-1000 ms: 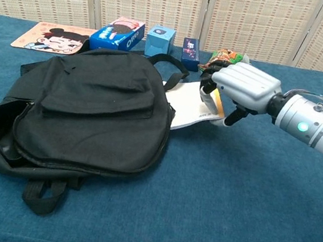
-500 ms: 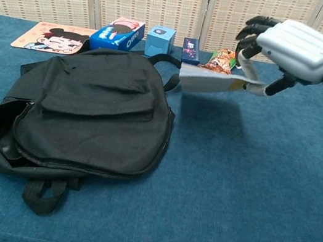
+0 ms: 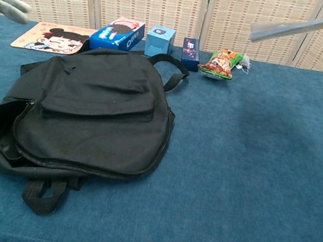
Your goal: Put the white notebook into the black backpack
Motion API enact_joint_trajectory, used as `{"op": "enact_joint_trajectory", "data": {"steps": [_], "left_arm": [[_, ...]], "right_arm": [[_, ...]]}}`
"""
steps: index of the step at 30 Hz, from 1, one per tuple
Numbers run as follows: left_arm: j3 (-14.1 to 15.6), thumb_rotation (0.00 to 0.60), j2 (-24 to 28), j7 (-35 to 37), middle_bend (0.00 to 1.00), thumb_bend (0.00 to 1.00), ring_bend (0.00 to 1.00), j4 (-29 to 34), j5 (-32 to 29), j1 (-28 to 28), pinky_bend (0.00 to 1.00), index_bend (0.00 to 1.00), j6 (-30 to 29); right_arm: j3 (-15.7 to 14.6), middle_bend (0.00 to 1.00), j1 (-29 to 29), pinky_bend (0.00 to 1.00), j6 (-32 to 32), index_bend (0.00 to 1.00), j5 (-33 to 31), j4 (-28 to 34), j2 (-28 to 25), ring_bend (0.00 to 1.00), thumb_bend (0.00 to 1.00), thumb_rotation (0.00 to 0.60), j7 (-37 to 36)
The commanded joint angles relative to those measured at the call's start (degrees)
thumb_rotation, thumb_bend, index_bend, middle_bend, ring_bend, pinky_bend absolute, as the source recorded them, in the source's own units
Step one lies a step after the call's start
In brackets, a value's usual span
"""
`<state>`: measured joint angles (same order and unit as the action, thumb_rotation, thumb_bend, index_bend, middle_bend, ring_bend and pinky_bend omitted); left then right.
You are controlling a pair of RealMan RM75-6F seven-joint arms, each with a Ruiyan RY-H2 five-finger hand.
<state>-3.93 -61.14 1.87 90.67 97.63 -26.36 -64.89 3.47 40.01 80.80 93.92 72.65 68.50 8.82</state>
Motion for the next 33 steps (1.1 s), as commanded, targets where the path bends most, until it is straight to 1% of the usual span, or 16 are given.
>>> {"op": "enact_joint_trajectory", "data": {"steps": [1, 6, 11, 22, 27, 33], "left_arm": [[0.94, 0.600, -1.85, 0.10, 0.00, 0.21, 0.06, -1.14, 0.13, -1.13, 0.03, 0.12, 1.48], [2.23, 0.600, -4.76, -0.63, 0.00, 0.21, 0.06, -2.51, -0.50, -2.52, 0.03, 0.11, 4.09], [3.24, 0.600, -6.83, -2.13, 0.00, 0.21, 0.06, -3.35, -1.81, -3.83, 0.03, 0.09, 7.19], [3.36, 0.600, -11.81, -4.09, 0.00, 0.21, 0.06, -4.13, -3.88, -6.60, 0.03, 0.07, 9.96], [3.80, 0.600, -13.42, -6.37, 0.00, 0.20, 0.06, -4.61, -5.52, -8.00, 0.03, 0.07, 12.82], [4.05, 0.600, -15.26, -9.58, 0.00, 0.21, 0.06, -5.29, -7.90, -8.79, 0.03, 0.06, 14.78]], "right_arm": [[0.69, 0.42, -1.60, 0.08, 1.02, 0.68, -0.02, 3.13, -2.51, 0.18, 0.47, 0.600, 2.15], [0.94, 0.43, -2.81, 0.08, 1.26, 0.68, 0.56, 5.51, -3.98, 0.18, 0.47, 0.600, 3.18], [1.19, 0.43, -3.67, 0.08, 1.23, 0.68, 0.98, 6.20, -4.39, 0.18, 0.47, 0.600, 3.41], [2.04, 0.42, -4.86, 0.08, 0.91, 0.68, 1.41, 5.15, -3.65, 0.18, 0.47, 0.600, 2.33], [2.38, 0.43, -5.40, 0.08, 0.89, 0.67, 1.52, 4.86, -3.63, 0.18, 0.47, 0.600, 1.90], [2.50, 0.43, -5.85, 0.08, 0.94, 0.68, 2.17, 4.54, -3.42, 0.18, 0.47, 0.600, 1.51]]}}
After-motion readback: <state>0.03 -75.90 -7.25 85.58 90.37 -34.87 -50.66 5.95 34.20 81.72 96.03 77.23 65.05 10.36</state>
